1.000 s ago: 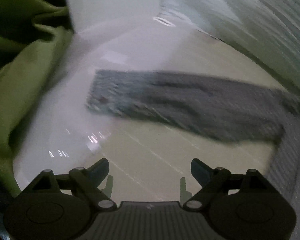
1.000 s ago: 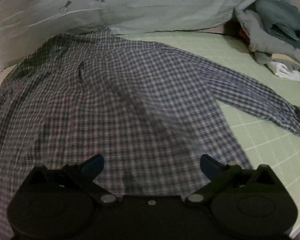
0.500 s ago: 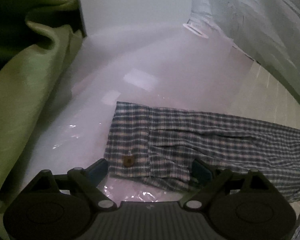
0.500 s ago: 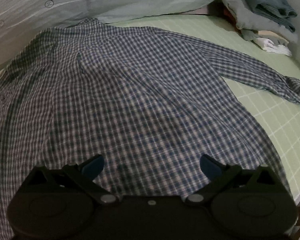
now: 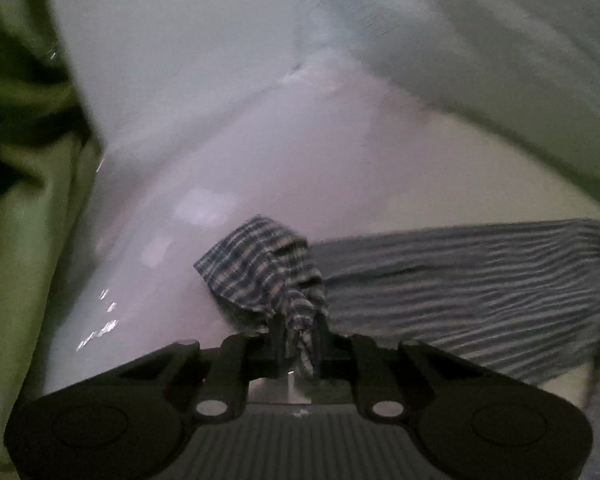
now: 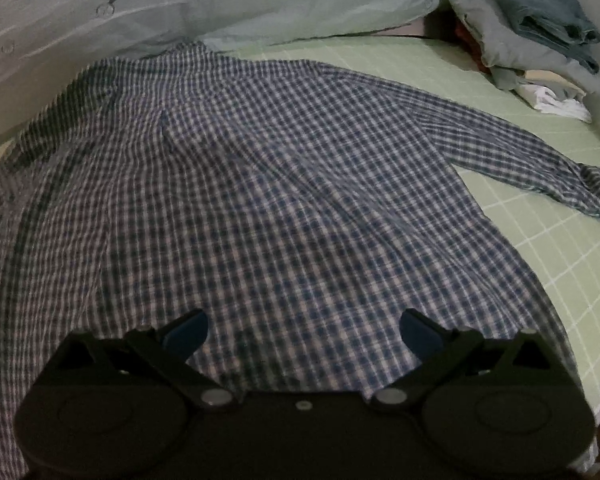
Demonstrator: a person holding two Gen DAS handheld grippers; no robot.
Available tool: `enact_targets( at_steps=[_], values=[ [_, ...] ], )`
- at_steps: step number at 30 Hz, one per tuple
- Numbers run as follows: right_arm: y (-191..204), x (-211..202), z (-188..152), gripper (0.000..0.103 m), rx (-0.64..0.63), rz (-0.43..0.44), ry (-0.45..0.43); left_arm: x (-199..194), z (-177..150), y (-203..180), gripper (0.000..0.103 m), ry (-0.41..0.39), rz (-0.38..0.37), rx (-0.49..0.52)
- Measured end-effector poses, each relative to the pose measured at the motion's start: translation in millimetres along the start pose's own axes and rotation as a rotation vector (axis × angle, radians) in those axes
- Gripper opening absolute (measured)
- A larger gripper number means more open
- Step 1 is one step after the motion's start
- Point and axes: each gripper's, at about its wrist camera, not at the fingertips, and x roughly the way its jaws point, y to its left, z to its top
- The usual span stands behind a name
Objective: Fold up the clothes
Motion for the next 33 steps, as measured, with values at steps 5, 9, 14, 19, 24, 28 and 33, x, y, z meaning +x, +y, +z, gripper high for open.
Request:
enact_targets(
  at_steps=[5,9,14,19,24,28,33],
  values=[
    [-21.1,0.4,-2.3,0.103,0.025,0.027,-0.035,-58.2,-2.4,-84.7,0.014,-0.059,-0.204,0.093],
    [-51.7,-9.3,-9.2,0.103,0.088,0.033,-0.073,-112.8,-23.8,-166.3,0.015,-0.037,-0.471,0.172],
    [-85.9,-18.7,-20.7,0.103,0.131,-0.005,-0.102,-148.7,-59.4,-236.3,0.043,0.03,-0.662,0.265],
    [-98.1,-22.7,-25.7,0.103,0.131,0.002,-0.119,-146.8,-82.2,-233.2,0.092,0.026,-0.482,0.317],
    [-79.0,-19.1,-27.9,0.103,0.109,0.067,-0.113,-114.1,-92.4,-189.5,0.093,0.137,-0.243,0.251],
    [-45.5,-14.7,-22.5,0.103,0.052,0.114,-0.102,-96.5,-96.3,-140.6,0.094,0.187,-0.166,0.179],
    [8.8,-8.5,-9.5,0.092,-0.006,0.207,-0.087,-86.0,-93.8,-105.4,0.096,0.199,-0.131,0.157]
  ],
)
